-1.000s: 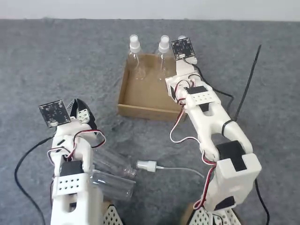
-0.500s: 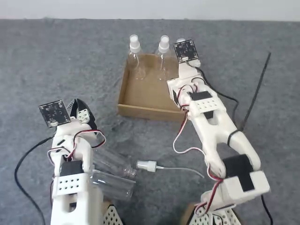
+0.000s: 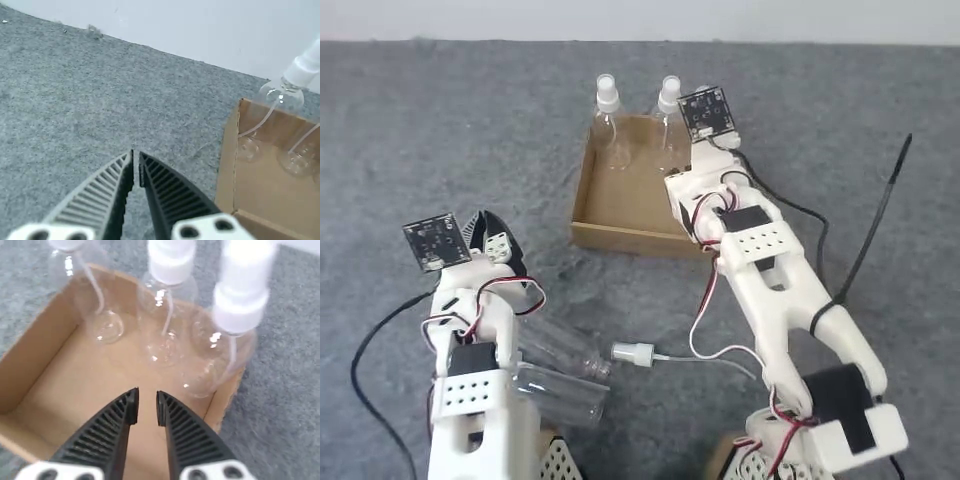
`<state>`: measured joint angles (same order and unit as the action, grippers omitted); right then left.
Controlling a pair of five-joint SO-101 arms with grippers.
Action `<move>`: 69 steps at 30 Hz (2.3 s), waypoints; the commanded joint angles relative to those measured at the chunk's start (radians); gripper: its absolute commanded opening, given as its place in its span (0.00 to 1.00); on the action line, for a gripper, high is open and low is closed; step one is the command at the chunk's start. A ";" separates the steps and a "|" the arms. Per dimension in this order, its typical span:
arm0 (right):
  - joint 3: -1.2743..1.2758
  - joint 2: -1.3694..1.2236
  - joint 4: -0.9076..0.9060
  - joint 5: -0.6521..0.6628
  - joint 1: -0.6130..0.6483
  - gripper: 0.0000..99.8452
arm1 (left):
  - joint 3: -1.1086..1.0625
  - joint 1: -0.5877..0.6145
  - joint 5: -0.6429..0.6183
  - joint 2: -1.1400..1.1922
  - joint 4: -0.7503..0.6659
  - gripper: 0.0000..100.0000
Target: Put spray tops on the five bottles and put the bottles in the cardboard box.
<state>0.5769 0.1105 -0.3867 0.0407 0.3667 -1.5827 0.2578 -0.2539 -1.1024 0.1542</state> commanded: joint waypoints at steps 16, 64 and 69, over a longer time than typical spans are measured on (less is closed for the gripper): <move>-0.018 0.239 -0.213 0.058 0.085 0.01 | 0.012 0.000 0.011 -0.023 -0.035 0.02; 0.020 0.504 -0.591 0.071 0.593 0.01 | 0.045 0.390 -0.161 -0.023 -0.107 0.12; 0.072 0.504 -0.555 0.068 0.634 0.11 | 0.045 0.399 -0.187 -0.023 -0.107 0.13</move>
<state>0.6383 0.5723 -0.9835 0.1220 0.9666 -1.5827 0.6490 -0.4181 -1.1024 0.0744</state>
